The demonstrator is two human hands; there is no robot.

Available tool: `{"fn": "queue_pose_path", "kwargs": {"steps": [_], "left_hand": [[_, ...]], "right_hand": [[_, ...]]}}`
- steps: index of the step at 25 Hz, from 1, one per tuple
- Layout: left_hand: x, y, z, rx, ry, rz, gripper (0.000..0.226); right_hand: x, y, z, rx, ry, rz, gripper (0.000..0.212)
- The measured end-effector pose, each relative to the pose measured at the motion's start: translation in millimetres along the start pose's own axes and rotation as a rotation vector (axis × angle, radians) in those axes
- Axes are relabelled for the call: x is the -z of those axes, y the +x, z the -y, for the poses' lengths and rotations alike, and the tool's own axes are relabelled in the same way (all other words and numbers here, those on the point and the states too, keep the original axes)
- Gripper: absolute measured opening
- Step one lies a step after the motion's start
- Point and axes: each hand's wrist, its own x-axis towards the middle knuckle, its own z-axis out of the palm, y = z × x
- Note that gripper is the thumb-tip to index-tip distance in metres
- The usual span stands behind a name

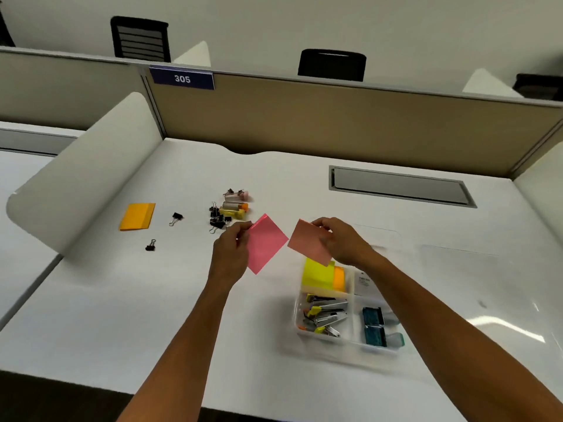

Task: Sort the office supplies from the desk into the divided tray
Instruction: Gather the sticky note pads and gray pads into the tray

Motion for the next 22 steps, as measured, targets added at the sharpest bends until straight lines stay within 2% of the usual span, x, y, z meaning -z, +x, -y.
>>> {"fn": "queue_pose_path", "kwargs": {"steps": [9, 14, 22], "left_hand": [[-54.0, -6.4, -24.2, -0.084, 0.046, 0.172, 0.029], [-77.1, -3.3, -32.8, -0.109, 0.134, 0.231, 0.031], [-111.8, -3.0, -38.1, -0.146, 0.274, 0.343, 0.029]], "right_hand": [[-10.5, -28.0, -52.5, -0.113, -0.174, 0.085, 0.046], [-11.8, -37.4, -58.2, -0.092, -0.105, 0.205, 0.054], [11.1, -42.5, -77.2, -0.138, 0.121, -0.012, 0.062]]}}
